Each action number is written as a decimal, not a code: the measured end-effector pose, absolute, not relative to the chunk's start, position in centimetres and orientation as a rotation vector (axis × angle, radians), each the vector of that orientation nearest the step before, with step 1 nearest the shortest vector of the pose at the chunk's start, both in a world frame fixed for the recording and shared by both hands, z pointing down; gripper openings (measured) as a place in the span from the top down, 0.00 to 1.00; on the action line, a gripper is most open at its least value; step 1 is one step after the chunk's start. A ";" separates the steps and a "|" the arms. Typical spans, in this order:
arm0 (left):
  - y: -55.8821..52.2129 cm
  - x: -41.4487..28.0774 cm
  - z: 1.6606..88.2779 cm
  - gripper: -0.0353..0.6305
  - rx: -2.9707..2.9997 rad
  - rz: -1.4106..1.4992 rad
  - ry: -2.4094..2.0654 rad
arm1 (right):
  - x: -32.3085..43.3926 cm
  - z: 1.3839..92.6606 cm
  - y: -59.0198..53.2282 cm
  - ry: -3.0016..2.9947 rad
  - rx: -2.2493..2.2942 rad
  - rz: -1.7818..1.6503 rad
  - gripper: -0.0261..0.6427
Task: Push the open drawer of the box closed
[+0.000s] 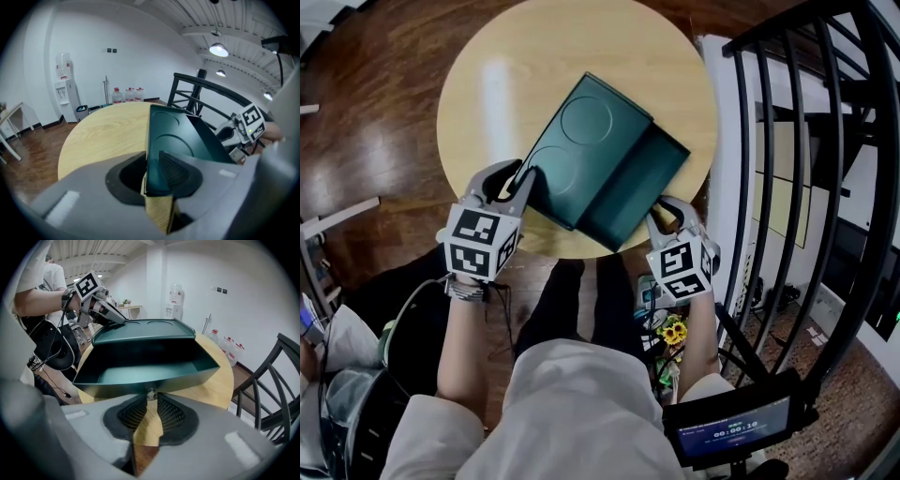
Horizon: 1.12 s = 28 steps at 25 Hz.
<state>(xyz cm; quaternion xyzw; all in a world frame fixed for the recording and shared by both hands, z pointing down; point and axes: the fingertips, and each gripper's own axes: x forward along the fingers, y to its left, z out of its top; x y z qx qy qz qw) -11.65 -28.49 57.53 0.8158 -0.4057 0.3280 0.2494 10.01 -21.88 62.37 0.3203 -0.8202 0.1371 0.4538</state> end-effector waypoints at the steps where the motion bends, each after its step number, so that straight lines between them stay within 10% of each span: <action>1: -28.5 -11.7 57.5 0.80 2.223 0.893 -1.105 | 9.9 62.3 -22.0 -2.029 0.792 0.341 0.85; 28: -28.5 -11.9 56.9 0.80 2.224 0.886 -1.117 | 5.6 61.5 -24.3 -2.110 0.810 0.425 0.85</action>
